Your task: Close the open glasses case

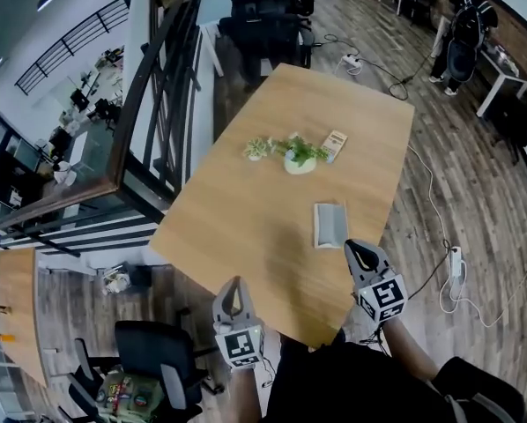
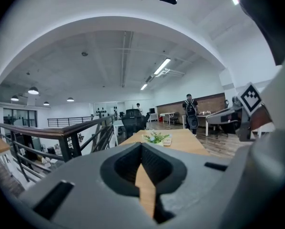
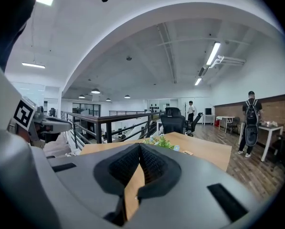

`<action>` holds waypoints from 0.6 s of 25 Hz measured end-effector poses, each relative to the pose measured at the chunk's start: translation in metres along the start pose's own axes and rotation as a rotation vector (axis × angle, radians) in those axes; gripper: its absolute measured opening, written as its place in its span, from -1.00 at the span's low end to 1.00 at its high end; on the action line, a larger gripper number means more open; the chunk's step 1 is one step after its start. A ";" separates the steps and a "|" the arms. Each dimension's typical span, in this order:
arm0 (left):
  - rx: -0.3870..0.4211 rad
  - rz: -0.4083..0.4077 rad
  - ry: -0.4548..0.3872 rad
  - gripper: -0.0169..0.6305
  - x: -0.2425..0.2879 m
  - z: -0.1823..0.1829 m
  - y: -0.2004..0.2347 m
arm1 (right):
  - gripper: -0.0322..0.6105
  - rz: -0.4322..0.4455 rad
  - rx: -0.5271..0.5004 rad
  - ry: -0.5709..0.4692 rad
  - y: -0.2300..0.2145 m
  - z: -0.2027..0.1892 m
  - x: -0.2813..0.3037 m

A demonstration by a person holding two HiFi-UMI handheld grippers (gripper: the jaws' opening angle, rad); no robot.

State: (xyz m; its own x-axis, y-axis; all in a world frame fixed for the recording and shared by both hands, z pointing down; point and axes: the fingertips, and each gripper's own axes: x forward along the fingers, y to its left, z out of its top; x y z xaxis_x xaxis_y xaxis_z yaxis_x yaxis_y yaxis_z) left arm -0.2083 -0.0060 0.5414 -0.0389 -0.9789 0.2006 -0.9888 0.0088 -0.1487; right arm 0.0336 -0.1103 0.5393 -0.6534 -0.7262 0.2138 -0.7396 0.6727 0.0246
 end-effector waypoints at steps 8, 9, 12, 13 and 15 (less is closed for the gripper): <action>-0.001 -0.128 -0.028 -0.95 0.057 -0.008 0.057 | -0.85 -0.155 -0.025 0.028 0.017 0.025 0.034; -0.003 -0.135 -0.032 -0.95 0.062 -0.009 0.065 | -0.85 -0.163 -0.028 0.033 0.020 0.027 0.036; -0.004 -0.159 -0.064 -0.95 0.076 0.001 0.074 | -0.85 -0.180 -0.044 0.046 0.023 0.033 0.041; -0.014 -0.165 -0.071 -0.95 0.080 0.006 0.074 | -0.85 -0.186 -0.049 0.047 0.021 0.034 0.043; -0.014 -0.172 -0.077 -0.95 0.089 0.010 0.074 | -0.85 -0.193 -0.051 0.043 0.015 0.036 0.051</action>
State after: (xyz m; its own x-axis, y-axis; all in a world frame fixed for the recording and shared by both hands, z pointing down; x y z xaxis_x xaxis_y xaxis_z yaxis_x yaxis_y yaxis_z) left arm -0.2839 -0.0943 0.5385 0.1418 -0.9789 0.1472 -0.9818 -0.1581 -0.1052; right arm -0.0165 -0.1427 0.5154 -0.4918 -0.8364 0.2419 -0.8407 0.5285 0.1183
